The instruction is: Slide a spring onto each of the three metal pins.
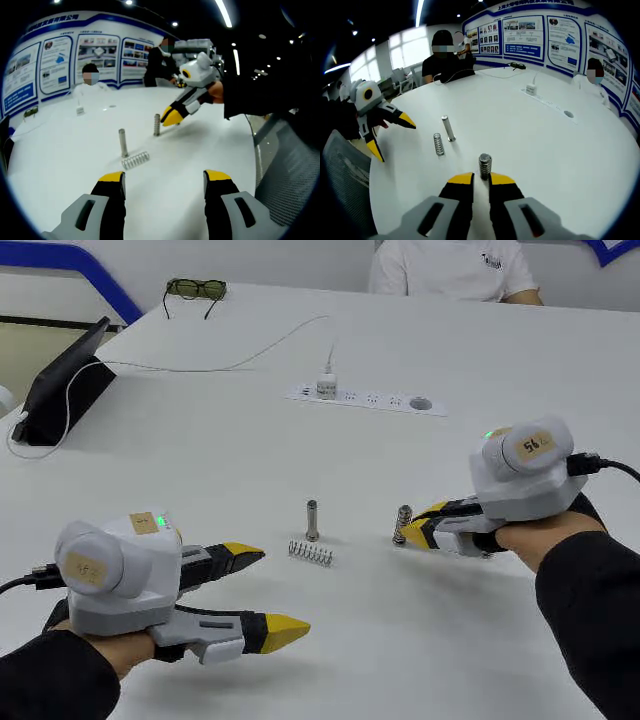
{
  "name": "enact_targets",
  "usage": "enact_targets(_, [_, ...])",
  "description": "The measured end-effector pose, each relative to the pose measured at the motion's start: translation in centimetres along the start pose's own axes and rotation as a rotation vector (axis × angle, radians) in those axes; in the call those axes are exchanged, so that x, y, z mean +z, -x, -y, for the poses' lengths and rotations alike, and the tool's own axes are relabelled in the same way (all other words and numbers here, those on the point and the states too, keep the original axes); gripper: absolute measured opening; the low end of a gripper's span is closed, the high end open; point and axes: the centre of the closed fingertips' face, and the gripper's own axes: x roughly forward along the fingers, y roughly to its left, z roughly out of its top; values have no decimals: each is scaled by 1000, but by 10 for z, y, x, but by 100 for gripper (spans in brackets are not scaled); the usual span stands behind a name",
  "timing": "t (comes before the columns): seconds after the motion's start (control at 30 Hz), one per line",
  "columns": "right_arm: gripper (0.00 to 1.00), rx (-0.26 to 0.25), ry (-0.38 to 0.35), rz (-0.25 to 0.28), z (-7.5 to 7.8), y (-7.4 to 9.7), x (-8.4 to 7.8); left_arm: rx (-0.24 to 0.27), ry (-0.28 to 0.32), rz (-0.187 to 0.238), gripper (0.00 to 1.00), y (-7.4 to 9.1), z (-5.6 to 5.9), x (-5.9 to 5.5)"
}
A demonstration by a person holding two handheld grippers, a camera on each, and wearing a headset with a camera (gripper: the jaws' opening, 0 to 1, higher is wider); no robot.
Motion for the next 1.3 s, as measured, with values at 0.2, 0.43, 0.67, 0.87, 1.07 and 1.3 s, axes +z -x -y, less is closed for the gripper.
enact_targets(0.2, [12,10,5,-4,-9,2,-6,-1,1,2,64,0,0,0])
enact_targets(0.43, [12,36,30,-9,-27,-1,-5,-2,-1,5,64,0,0,1])
enact_targets(0.67, [12,68,64,-9,-43,-9,1,-1,-1,6,64,1,1,2])
enact_targets(0.87, [13,91,83,-7,-52,-14,7,1,-1,5,64,1,1,2])
enact_targets(1.07, [13,113,108,-1,-58,-21,15,0,-2,3,64,1,2,2])
enact_targets(1.3, [14,144,141,-2,-68,-30,23,3,-1,0,64,2,1,1])
